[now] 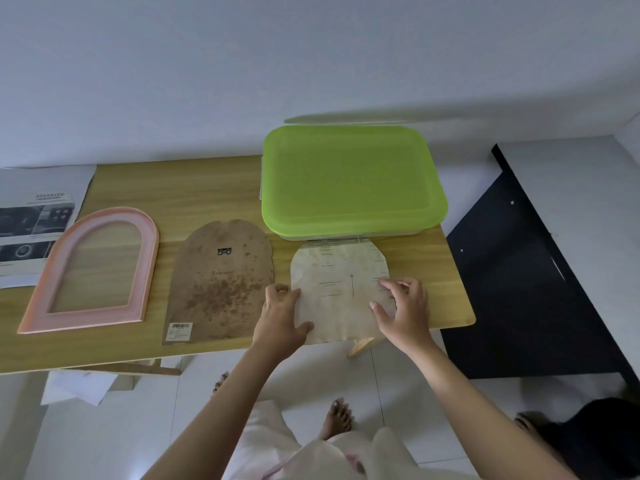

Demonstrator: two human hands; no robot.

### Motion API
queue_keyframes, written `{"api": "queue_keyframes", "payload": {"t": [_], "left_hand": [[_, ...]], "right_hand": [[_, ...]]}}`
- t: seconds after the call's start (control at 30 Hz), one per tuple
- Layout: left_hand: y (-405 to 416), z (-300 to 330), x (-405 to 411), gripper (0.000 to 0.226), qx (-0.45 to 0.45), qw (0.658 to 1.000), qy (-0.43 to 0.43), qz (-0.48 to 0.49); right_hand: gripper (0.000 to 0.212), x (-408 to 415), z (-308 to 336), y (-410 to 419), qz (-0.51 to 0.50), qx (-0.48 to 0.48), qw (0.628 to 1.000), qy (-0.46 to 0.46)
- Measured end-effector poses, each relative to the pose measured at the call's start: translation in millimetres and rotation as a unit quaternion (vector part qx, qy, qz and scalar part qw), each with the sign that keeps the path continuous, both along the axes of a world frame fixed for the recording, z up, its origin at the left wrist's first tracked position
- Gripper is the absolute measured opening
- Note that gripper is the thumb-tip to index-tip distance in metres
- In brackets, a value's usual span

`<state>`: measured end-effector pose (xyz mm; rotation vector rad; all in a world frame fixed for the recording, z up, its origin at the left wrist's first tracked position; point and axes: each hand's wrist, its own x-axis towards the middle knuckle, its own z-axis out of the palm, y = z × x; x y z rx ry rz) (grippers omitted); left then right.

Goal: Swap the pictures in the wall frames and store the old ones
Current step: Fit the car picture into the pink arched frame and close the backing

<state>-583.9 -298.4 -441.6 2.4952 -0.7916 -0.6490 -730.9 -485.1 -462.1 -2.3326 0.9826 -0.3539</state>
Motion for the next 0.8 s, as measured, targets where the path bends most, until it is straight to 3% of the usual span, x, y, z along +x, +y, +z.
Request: {"api": "queue_keyframes", "payload": {"t": [0.17, 0.43, 0.8], "left_hand": [[0, -1, 1, 0.068, -0.010, 1.000, 0.001, 0.002], [27, 17, 23, 0.039, -0.161, 0.984, 0.012, 0.071], [184, 41, 175, 0.023, -0.218, 0.958, -0.028, 0.185]], "right_hand": [[0.039, 1, -1, 2, -0.012, 0.003, 1.000, -0.008], [0.028, 34, 16, 35, -0.053, -0.036, 0.996, -0.068], [0.020, 229, 50, 190, 0.097, -0.048, 0.980, -0.167]]}}
